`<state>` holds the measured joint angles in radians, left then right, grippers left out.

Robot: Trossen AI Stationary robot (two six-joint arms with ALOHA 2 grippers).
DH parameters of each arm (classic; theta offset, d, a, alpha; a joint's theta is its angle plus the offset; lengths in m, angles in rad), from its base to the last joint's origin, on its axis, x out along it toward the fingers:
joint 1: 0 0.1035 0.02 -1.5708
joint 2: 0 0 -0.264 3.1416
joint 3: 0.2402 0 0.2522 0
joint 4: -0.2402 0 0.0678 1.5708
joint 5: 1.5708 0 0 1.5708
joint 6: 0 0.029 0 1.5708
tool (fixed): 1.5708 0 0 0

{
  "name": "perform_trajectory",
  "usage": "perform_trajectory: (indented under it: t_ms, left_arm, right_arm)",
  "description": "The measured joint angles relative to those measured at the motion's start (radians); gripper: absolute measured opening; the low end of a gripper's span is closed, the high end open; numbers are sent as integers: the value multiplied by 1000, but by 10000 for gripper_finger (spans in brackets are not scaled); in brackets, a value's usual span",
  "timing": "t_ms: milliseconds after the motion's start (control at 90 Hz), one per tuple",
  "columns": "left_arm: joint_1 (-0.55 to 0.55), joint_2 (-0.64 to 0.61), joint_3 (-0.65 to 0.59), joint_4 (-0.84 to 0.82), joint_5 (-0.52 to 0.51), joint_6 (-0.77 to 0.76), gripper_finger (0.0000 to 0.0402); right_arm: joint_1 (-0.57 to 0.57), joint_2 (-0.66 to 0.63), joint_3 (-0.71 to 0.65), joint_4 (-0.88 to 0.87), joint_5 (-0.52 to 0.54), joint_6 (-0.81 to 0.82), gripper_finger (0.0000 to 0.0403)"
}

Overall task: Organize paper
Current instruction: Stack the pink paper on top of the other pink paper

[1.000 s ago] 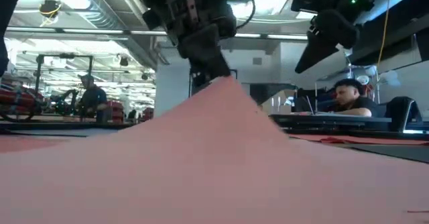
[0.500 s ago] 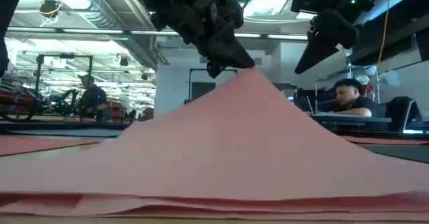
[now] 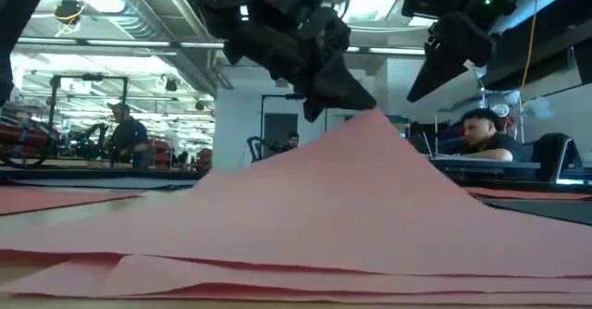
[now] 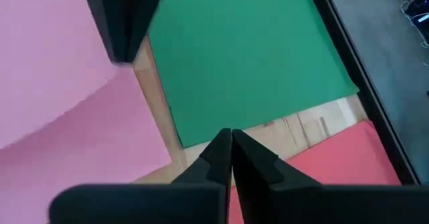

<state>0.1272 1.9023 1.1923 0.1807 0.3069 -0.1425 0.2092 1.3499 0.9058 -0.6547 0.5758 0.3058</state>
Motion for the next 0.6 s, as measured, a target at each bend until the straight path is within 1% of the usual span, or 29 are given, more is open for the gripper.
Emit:
perform_trajectory:
  t_ms: [156,433,600]
  left_arm:
    - [0,27,0,66,-26,-16,0]
    - [-7,77,0,160,-34,-60,0]
    - [-23,77,0,193,-77,-2,0]
  right_arm:
    - [0,0,0,-2,0,0,0]
    - [0,0,0,-1,-3,0,0]
    - [0,1,0,-2,-10,0,0]
